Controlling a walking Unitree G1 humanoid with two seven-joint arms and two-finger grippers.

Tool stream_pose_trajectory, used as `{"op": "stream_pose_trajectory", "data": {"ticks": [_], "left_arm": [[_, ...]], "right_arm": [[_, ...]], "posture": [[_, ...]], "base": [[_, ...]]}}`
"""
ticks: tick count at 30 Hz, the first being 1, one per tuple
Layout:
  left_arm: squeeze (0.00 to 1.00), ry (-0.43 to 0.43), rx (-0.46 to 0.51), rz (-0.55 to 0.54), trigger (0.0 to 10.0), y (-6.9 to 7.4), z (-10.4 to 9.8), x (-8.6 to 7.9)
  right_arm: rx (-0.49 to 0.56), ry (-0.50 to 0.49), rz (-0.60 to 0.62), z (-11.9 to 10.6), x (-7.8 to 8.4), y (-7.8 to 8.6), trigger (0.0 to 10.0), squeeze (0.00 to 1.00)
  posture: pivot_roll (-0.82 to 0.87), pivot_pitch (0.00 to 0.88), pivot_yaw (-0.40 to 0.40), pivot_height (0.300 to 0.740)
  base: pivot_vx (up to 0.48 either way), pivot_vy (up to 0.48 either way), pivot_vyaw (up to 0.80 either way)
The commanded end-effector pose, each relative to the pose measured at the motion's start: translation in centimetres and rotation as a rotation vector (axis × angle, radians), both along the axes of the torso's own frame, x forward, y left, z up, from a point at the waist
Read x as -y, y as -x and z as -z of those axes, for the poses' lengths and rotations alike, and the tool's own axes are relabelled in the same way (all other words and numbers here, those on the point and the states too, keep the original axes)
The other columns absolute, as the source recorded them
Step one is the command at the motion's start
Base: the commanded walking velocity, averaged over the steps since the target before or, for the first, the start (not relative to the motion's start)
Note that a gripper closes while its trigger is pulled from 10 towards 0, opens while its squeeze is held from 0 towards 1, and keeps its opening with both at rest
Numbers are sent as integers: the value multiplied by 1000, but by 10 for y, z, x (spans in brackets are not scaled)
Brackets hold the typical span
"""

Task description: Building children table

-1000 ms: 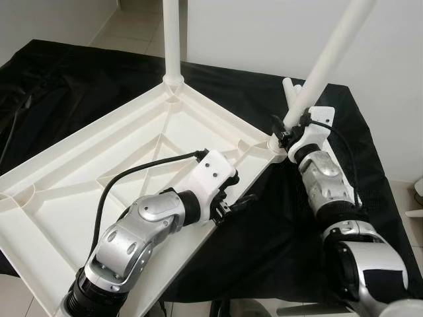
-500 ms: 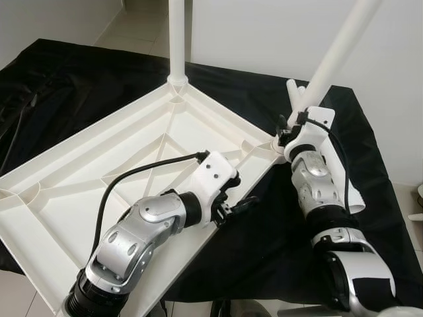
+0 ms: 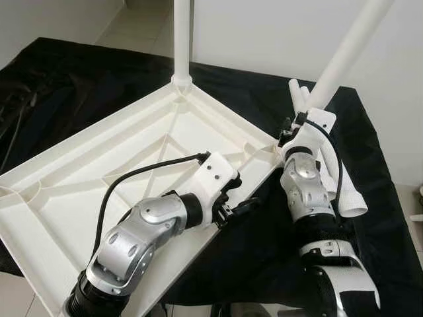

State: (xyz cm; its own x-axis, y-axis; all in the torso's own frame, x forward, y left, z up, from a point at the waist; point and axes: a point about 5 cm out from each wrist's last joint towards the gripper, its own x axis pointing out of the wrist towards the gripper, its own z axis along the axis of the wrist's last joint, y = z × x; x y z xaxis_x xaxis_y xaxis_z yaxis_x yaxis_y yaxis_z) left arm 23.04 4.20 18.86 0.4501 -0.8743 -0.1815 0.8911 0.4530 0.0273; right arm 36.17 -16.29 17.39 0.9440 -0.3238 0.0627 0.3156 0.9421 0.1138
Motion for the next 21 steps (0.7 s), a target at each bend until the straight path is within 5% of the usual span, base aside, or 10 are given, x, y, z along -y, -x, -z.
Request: {"op": "stream_pose_trajectory", "data": {"ticks": [1, 16, 17, 18, 19, 20, 21], "left_arm": [[0, -1, 2, -25, 10000, 3, 0, 1], [0, 1, 0, -24, 10000, 3, -1, 1], [0, 2, 0, -24, 10000, 3, -1, 1], [0, 2, 0, -24, 10000, 3, -1, 1], [0, 3, 0, -24, 10000, 3, 0, 1], [0, 3, 0, -24, 10000, 3, 0, 1], [0, 4, 0, -24, 10000, 3, 0, 2]], "right_arm": [[-101, -23, 95, 21, 16, 7, 0, 0], [-126, -25, 88, 18, -3, 22, 0, 0], [-126, -16, 80, 18, -3, 22, 1255, 0], [-126, -16, 80, 18, -3, 22, 1255, 0], [-125, -12, 73, 18, -3, 22, 4431, 0], [-126, -10, 68, 18, -3, 22, 4431, 0], [-119, -14, 41, 16, -3, 20, 10000, 0]], "posture": [[78, 109, -82, 740], [73, 117, -82, 740], [71, 117, -82, 740], [71, 117, -82, 740], [71, 117, -82, 740], [71, 117, -82, 740], [67, 117, -83, 740]], "base": [[0, 0, 0], [0, 0, 0], [0, 0, 0], [0, 0, 0], [0, 0, 0], [0, 0, 0], [0, 0, 0]]}}
